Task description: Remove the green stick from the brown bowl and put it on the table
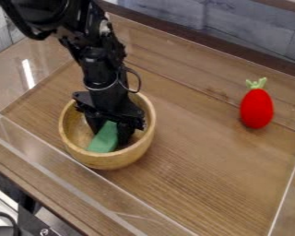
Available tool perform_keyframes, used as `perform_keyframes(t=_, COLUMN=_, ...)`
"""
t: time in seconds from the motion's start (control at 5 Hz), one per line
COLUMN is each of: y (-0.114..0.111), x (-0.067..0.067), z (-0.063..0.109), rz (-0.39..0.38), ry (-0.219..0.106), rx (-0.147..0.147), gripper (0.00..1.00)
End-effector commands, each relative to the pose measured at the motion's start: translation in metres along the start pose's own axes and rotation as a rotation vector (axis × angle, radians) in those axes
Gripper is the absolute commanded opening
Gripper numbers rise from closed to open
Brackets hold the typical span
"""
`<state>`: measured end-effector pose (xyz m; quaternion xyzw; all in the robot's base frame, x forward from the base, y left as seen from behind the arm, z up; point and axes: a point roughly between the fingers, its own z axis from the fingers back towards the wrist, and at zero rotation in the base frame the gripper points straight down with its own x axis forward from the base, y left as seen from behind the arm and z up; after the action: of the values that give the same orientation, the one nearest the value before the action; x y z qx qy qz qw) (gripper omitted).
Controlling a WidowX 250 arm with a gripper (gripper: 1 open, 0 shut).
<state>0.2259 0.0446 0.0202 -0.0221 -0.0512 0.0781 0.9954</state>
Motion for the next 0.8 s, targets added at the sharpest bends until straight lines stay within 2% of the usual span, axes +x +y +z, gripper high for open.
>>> perform_keyframes(t=0.0, y=-0.014, x=-0.008, z=0.009, rz=-0.052, ry=0.005, rx=-0.033, gripper=0.00)
perform_keyframes(t=0.4, y=-0.009, x=-0.006, z=0.006, rz=-0.072, ry=0.003, rx=-0.051, gripper=0.00)
perform_keyframes(t=0.6, y=0.000, x=-0.008, z=0.009, rz=-0.134, ry=0.007, rx=-0.062, gripper=0.00)
